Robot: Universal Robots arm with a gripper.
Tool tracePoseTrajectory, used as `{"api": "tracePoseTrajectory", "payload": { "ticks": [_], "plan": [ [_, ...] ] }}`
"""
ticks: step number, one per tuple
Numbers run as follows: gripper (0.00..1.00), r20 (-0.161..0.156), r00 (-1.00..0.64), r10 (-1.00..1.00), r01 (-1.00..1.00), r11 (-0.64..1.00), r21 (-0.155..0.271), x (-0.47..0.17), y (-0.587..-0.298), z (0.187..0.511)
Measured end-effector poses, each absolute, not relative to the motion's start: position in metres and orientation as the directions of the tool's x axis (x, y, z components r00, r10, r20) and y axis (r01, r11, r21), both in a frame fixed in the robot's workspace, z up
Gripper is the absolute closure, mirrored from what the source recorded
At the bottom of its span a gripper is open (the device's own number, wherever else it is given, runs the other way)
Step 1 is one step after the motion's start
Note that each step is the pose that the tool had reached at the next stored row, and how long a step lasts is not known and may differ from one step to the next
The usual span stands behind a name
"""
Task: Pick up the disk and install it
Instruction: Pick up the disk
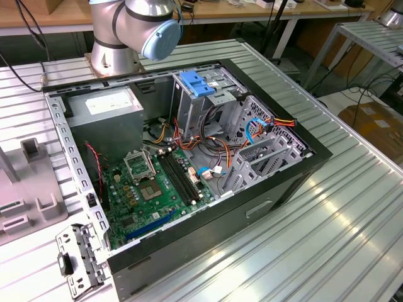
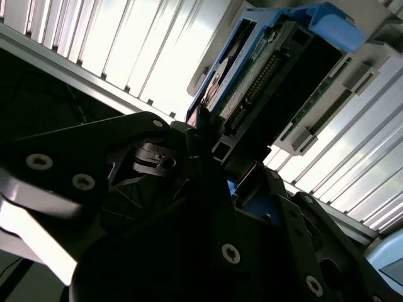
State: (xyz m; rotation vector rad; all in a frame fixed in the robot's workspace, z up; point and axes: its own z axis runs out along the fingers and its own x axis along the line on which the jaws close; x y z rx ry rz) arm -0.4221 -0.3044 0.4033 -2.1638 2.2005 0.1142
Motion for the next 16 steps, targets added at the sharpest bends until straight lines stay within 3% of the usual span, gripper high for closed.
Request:
{"api": "tracePoseTrajectory", "payload": {
  "ticks": [16],
  "plan": [
    [0.63,-0.094,-0.017,-0.995,-1.0,0.016,0.015,-0.4221,-0.3044,0.4065]
  ]
}}
